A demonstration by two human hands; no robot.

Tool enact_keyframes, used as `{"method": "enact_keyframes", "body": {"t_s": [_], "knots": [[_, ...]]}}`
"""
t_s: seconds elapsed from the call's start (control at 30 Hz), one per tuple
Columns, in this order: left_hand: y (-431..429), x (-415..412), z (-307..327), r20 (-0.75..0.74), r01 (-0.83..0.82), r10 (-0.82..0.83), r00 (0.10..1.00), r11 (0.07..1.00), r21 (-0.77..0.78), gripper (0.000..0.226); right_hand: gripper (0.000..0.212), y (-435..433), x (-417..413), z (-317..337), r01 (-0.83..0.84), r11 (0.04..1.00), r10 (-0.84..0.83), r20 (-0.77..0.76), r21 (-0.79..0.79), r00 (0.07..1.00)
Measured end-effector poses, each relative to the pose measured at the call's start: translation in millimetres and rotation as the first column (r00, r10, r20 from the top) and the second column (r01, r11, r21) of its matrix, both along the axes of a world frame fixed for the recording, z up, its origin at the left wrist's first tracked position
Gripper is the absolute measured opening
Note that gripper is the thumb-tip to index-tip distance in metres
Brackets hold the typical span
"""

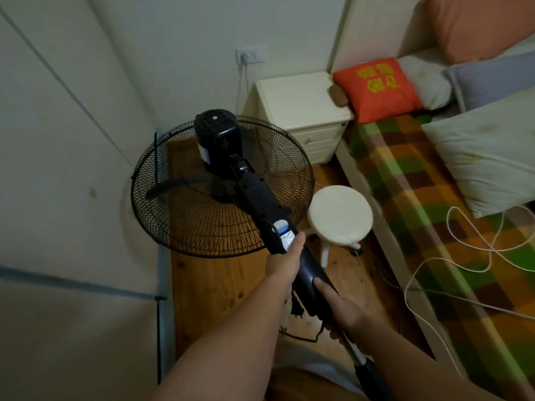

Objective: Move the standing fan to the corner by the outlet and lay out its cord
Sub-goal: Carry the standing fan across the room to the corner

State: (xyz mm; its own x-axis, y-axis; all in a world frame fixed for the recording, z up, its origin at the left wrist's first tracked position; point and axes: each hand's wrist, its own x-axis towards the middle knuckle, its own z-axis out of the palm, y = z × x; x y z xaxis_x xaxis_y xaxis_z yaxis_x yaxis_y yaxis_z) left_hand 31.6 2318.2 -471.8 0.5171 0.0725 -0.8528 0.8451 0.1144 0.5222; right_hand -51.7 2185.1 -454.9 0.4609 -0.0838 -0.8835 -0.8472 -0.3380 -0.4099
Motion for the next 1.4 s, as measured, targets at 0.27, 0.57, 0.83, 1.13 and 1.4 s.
{"method": "enact_keyframes", "body": {"t_s": [0.27, 0.57, 0.83, 1.13, 1.4], "knots": [[-8.4, 65.0, -1.2, -0.062, -0.036, 0.035, 0.997, 0.999, -0.015, 0.1, 0.08, -10.2, 72.4, -5.3, 0.1, 0.992, -0.1, 0.002, 0.079, 0.995], [-5.7, 120.6, 2.8, 0.033, -0.088, 0.088, 0.996, 0.996, -0.025, 0.1, 0.072, -4.1, 128.7, -12.7, 0.126, 0.988, -0.132, 0.079, 0.087, 0.988], [32.6, 178.7, 17.6, 0.121, -0.029, 0.042, 0.992, 0.994, -0.108, 0.089, 0.034, 27.8, 187.6, -14.7, 0.25, 0.948, -0.295, 0.244, 0.197, 0.924], [108.6, 247.5, 7.7, 0.094, 0.096, -0.074, 0.993, 0.96, -0.264, 0.05, 0.033, 95.4, 251.7, -18.3, 0.436, 0.89, -0.452, 0.366, 0.13, 0.813], [146.7, 294.7, 12.4, 0.144, 0.074, -0.036, 0.989, 0.961, -0.268, 0.068, 0.03, 139.7, 303.6, -23.1, 0.485, 0.874, -0.467, 0.323, 0.028, 0.823]]}}
